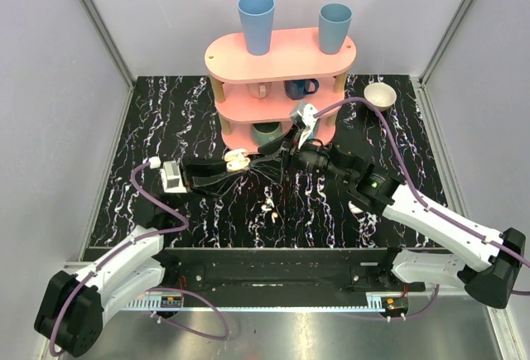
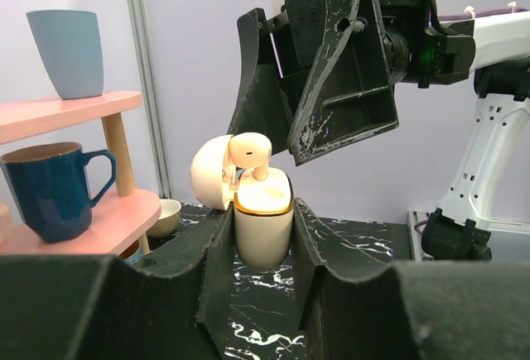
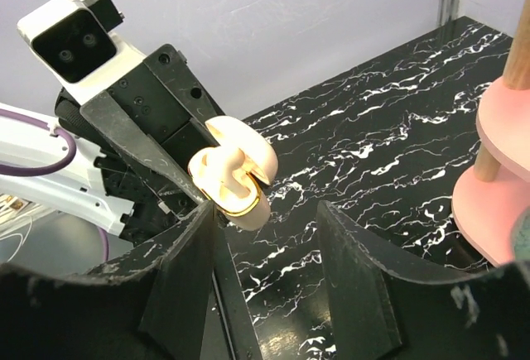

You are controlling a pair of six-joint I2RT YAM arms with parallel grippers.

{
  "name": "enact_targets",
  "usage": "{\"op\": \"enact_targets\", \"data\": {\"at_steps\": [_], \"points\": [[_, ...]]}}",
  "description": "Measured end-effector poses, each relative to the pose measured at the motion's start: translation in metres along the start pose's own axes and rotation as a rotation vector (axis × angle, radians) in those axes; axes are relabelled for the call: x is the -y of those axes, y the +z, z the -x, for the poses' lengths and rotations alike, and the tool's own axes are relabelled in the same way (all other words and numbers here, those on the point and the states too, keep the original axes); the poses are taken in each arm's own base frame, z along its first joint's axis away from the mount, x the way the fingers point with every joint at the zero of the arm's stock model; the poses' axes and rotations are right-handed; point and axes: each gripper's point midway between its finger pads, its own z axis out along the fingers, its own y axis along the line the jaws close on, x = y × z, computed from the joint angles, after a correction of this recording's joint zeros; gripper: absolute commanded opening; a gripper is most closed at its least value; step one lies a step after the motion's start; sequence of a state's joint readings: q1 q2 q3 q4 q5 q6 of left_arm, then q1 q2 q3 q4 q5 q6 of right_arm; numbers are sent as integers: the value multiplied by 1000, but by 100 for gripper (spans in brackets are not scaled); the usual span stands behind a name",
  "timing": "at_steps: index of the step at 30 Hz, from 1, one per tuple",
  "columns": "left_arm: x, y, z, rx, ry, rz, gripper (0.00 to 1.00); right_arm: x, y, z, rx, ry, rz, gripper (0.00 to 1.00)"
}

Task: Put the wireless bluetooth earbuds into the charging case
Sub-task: Adjust the right earbud in the right side groove of the charging case.

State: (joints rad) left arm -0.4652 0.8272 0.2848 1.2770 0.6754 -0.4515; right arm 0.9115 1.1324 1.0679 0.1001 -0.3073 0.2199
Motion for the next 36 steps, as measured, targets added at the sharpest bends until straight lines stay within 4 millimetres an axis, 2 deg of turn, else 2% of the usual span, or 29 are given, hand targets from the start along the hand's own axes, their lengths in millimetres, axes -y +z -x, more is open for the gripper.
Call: {"op": "enact_targets", "data": {"at_steps": [7,9,11,14,22,32,36], "points": [[2,0,5,14,39,-8,0,-4,-8,11,37,-6,-2,50],[1,0,5,13,46,-8,0,-4,-8,11,37,1,-3,41],[1,0,5,13,56,-8,0,-3,-7,11,37,6,-8,38],[0,0,5,13,74,-8,0,-5,-3,14,38,8,-7,38],[-2,0,5,12,118,-7,0,-28,11,14,4,-29,45,42],[-2,0,3,6,125,-9,0,-22,18,11,-18,-70,5,42],[-3,0,1,0,120,-6,0,-18,22,4,-40,-73,-11,37]]}}
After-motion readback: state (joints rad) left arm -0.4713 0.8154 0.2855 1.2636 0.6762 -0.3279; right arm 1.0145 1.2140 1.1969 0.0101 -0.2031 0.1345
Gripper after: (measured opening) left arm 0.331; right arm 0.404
